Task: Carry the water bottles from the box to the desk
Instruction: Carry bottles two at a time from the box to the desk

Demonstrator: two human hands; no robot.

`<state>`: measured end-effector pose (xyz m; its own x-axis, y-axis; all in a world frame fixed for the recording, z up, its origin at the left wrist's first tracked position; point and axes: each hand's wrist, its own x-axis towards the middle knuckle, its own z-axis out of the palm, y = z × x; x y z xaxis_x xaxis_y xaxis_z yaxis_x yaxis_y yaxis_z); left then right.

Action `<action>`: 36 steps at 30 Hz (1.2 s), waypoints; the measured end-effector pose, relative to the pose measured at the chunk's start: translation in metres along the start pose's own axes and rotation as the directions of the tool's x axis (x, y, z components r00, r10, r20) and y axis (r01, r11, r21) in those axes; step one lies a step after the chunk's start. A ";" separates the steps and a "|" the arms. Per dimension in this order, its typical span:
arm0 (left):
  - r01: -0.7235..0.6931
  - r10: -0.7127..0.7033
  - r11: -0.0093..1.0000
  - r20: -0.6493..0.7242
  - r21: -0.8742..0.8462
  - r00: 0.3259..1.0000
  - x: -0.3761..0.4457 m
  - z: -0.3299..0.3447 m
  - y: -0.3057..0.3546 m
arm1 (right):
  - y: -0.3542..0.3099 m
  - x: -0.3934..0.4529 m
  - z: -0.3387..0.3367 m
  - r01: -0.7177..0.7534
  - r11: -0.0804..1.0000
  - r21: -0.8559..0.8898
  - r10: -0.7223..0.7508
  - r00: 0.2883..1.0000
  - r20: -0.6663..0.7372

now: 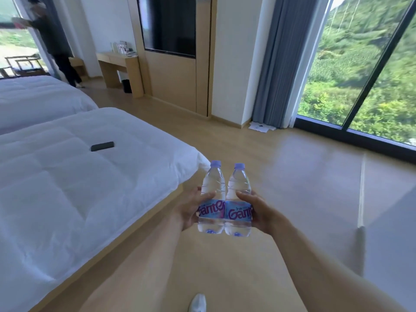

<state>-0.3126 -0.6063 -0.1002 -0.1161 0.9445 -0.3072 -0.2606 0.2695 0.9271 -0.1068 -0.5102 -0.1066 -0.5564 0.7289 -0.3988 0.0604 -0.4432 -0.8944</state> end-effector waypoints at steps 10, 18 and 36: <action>0.034 -0.035 0.999 0.052 0.002 0.998 0.167 -0.038 0.050 | -0.072 0.133 -0.021 0.019 0.999 0.036 -0.017 0.998 -0.056; 0.068 -0.071 0.997 0.102 0.027 0.992 0.267 -0.069 0.091 | -0.123 0.216 -0.027 -0.030 0.996 -0.079 0.016 0.987 -0.163; 0.074 -0.072 0.995 -0.032 0.069 0.997 0.458 -0.032 0.132 | -0.186 0.378 -0.144 -0.037 0.997 -0.073 0.032 0.997 -0.068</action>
<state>-0.4310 -0.1444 -0.1257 -0.1273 0.9162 -0.3799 -0.2018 0.3511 0.9143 -0.2092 -0.0769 -0.1199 -0.4966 0.7484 -0.4397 0.1406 -0.4306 -0.8915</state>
